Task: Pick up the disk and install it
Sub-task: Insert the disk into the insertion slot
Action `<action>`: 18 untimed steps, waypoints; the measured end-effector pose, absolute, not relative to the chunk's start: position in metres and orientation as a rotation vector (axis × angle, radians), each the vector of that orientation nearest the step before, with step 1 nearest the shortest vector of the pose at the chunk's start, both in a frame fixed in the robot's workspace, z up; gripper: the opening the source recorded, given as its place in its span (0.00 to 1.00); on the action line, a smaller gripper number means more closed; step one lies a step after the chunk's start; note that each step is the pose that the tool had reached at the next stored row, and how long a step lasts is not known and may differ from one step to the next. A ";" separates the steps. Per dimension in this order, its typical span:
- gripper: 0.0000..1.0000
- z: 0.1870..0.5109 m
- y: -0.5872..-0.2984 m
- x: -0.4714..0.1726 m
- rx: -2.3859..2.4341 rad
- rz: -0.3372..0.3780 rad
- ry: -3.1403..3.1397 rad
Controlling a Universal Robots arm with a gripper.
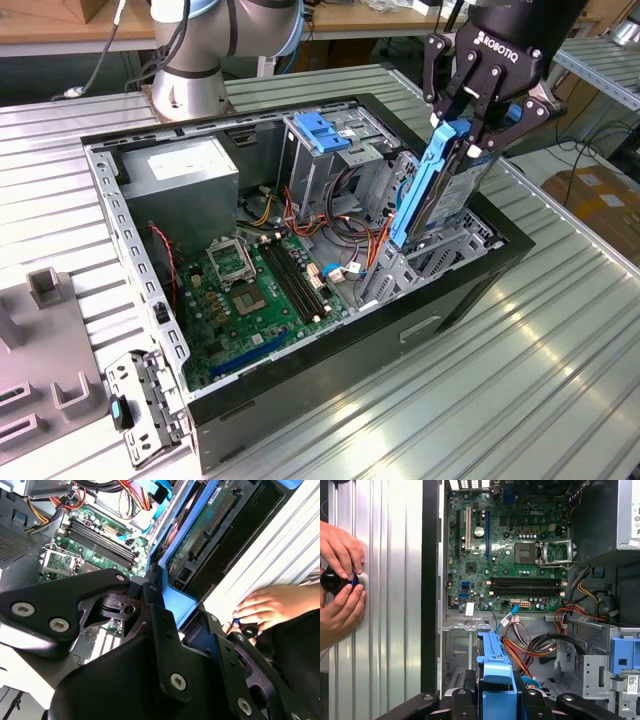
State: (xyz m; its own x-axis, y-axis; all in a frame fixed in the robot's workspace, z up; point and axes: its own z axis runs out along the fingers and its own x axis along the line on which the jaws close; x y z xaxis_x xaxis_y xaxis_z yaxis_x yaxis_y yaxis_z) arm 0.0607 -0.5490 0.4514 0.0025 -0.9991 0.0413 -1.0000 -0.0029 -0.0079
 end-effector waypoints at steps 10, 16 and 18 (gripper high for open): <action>0.37 0.445 -0.550 0.061 2.194 0.054 -2.214; 0.37 0.441 -0.550 0.061 2.195 0.054 -2.214; 0.37 0.441 -0.550 0.061 2.195 0.054 -2.214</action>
State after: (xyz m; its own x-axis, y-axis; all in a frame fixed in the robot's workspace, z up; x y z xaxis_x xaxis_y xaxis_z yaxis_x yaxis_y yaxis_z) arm 0.0613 -0.5498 0.4410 -0.0089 -0.9991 0.0414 -0.9999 0.0086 -0.0078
